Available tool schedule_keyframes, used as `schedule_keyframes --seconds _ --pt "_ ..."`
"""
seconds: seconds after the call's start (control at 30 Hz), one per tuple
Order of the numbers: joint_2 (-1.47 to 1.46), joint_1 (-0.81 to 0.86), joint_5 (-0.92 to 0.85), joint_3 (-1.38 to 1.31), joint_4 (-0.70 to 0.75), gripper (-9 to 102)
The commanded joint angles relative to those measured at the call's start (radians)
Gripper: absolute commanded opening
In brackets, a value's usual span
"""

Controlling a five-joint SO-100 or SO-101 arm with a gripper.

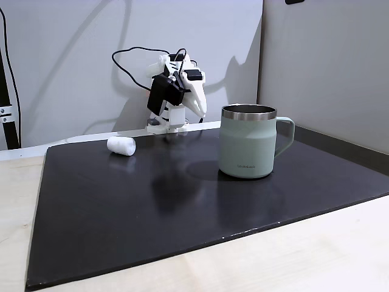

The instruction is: Grasp a gauze and put it in the cup.

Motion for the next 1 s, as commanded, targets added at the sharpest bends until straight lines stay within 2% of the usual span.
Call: schedule_keyframes --seconds 0.0,0.2,0.47,0.6,0.97 --pt "0.008 -0.02 0.008 -0.161 0.067 0" --pt "-0.014 0.037 -0.006 -0.333 0.187 0" --pt "-0.291 0.193 0.051 -0.736 0.442 0" --pt "-0.387 0.288 0.044 -0.861 0.515 0" --pt "-0.966 0.578 0.02 -1.298 0.81 0"
